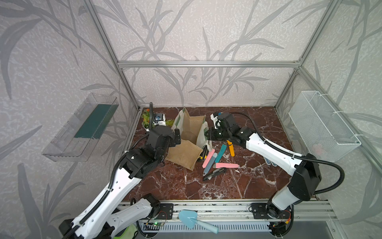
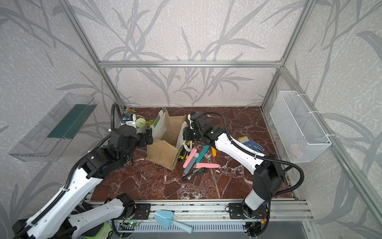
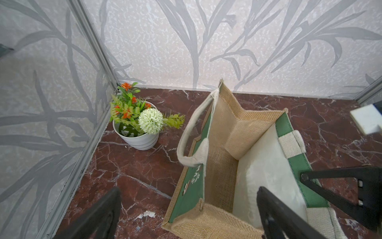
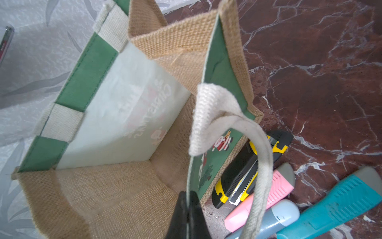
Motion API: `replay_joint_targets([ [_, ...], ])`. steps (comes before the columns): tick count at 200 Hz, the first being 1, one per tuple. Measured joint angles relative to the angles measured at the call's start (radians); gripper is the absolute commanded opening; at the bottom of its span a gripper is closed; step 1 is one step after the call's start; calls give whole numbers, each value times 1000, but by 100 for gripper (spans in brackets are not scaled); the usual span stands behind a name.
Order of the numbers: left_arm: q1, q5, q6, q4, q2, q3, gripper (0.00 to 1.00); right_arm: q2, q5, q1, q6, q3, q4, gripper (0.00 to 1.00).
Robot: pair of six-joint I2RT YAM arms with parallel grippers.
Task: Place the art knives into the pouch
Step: Adjust the pouch at the center of the board.
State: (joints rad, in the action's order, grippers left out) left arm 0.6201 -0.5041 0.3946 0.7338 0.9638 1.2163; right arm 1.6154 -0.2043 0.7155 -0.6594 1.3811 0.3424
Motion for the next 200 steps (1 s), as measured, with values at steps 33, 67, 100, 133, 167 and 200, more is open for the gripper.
replay_joint_targets([
  [33, -4, 48, -18, -4, 34, 0, 99, 9, -13, 0, 42, 40, 45, 42],
  [67, -7, 68, -39, -5, 39, 0, 99, 9, 2, -3, 79, 60, 72, 60],
  [100, -8, 99, -60, -11, 39, -1, 99, 6, 24, -21, 88, 60, 117, 63],
  [133, -8, 151, -85, -14, 40, -7, 99, -47, 82, -60, 87, 20, 158, 65],
  [167, -8, 210, -110, -27, 40, -34, 99, -194, 132, -98, 56, -143, 174, 65],
  [200, -8, 278, -138, -31, 22, -64, 99, -295, 156, -94, -21, -352, 190, 64],
])
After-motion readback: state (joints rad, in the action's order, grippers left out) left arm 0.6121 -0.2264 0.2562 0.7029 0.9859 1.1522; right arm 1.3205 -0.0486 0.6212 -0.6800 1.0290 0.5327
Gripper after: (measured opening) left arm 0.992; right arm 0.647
